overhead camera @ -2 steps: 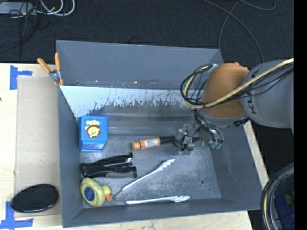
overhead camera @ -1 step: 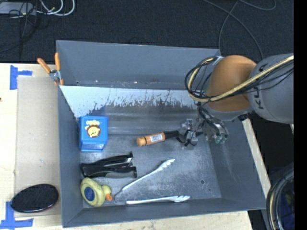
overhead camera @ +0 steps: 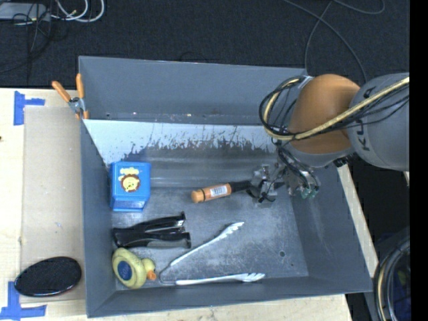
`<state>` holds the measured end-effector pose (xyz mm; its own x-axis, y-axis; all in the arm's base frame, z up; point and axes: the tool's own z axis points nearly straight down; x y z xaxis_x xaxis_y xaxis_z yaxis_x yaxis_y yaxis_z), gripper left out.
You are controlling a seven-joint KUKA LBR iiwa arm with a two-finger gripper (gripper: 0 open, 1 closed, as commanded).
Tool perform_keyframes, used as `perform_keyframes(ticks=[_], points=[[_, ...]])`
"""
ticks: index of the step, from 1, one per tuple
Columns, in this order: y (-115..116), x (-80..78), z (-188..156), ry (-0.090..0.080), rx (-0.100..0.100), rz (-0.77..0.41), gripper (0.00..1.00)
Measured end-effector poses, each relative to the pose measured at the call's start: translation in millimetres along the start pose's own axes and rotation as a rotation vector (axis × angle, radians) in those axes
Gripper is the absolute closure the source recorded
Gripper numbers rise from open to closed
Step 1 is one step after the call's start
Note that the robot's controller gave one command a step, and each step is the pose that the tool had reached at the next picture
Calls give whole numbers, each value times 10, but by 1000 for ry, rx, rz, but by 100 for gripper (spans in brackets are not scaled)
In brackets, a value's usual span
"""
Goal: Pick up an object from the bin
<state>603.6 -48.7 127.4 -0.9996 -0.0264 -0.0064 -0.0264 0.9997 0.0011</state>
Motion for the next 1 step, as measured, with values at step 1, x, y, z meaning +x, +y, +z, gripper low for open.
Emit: perform_keyframes(ticks=[1], points=[[1, 4, -51, 2, 0, 0, 100]])
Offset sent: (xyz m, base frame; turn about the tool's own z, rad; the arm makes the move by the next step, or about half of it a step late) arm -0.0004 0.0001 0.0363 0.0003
